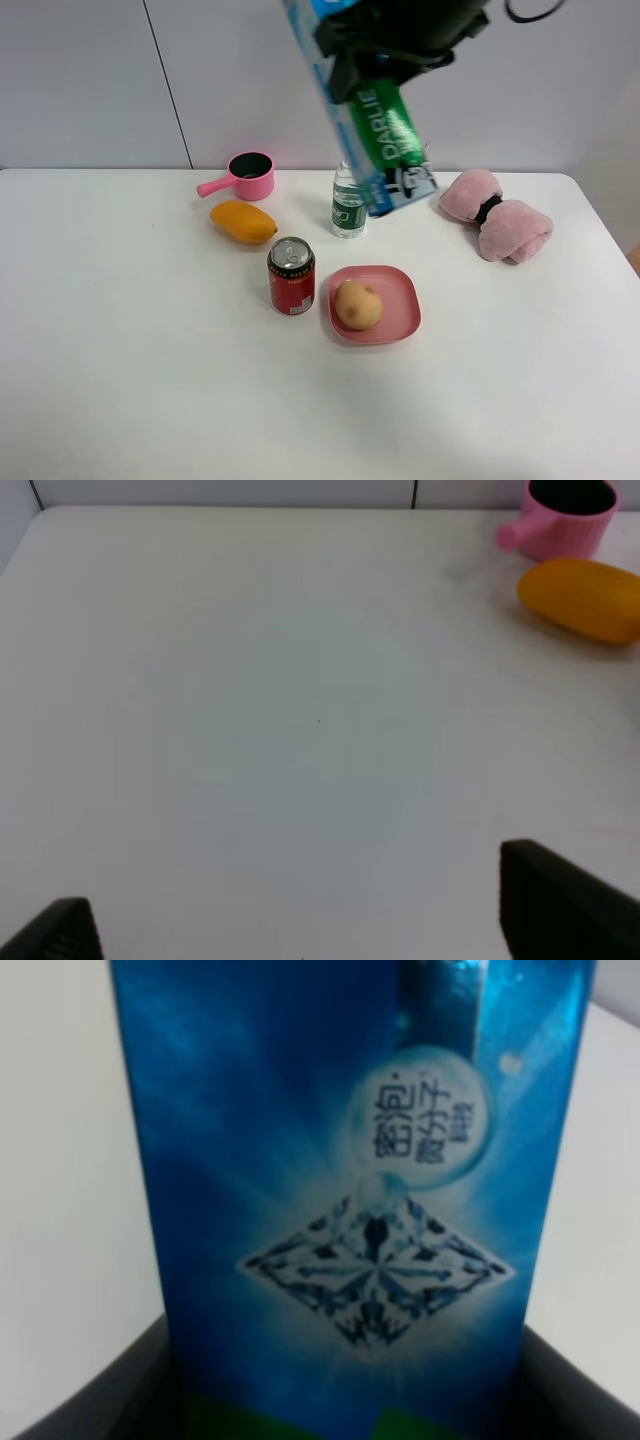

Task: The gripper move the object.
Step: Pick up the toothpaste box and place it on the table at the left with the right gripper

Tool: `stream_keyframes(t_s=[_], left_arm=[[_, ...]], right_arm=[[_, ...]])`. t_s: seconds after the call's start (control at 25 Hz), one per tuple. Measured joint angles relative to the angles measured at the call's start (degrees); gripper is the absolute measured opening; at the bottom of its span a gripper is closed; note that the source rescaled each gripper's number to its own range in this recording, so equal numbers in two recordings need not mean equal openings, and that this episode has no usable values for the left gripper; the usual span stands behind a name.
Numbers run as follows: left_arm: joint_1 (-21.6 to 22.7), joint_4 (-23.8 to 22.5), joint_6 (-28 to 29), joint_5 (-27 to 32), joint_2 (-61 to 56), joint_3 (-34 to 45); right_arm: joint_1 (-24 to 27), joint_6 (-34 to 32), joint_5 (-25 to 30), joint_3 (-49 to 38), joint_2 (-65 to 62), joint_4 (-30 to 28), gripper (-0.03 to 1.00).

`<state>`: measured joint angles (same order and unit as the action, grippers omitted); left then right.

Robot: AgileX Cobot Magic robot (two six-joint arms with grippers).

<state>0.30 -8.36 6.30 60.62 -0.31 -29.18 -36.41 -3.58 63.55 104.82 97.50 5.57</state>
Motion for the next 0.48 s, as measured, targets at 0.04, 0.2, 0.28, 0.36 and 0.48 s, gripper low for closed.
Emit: stream_keyframes(t_s=[0.04,0.2,0.28,0.36,0.48], left_arm=[[0.0,0.0,0.0,0.0,0.0,0.0],[0.0,0.0,0.0,0.0,0.0,0.0],[0.0,0.0,0.0,0.0,0.0,0.0],[0.0,0.0,0.0,0.0,0.0,0.0],[0.0,0.0,0.0,0.0,0.0,0.0]], right_arm=[[-2.1,-2.0,0.0,2.2,2.2,0.1,0.0],[-7.9,-6.1,0.0,8.9,11.3,3.3,0.0],[-10.0,-6.7,0.0,11.7,15.8,5.0,0.0],[-12.3,-6.7,-0.1,14.1,20.3,5.7,0.0],[-15.2,-6.7,-1.7,16.0,25.3,6.0,0.0]])
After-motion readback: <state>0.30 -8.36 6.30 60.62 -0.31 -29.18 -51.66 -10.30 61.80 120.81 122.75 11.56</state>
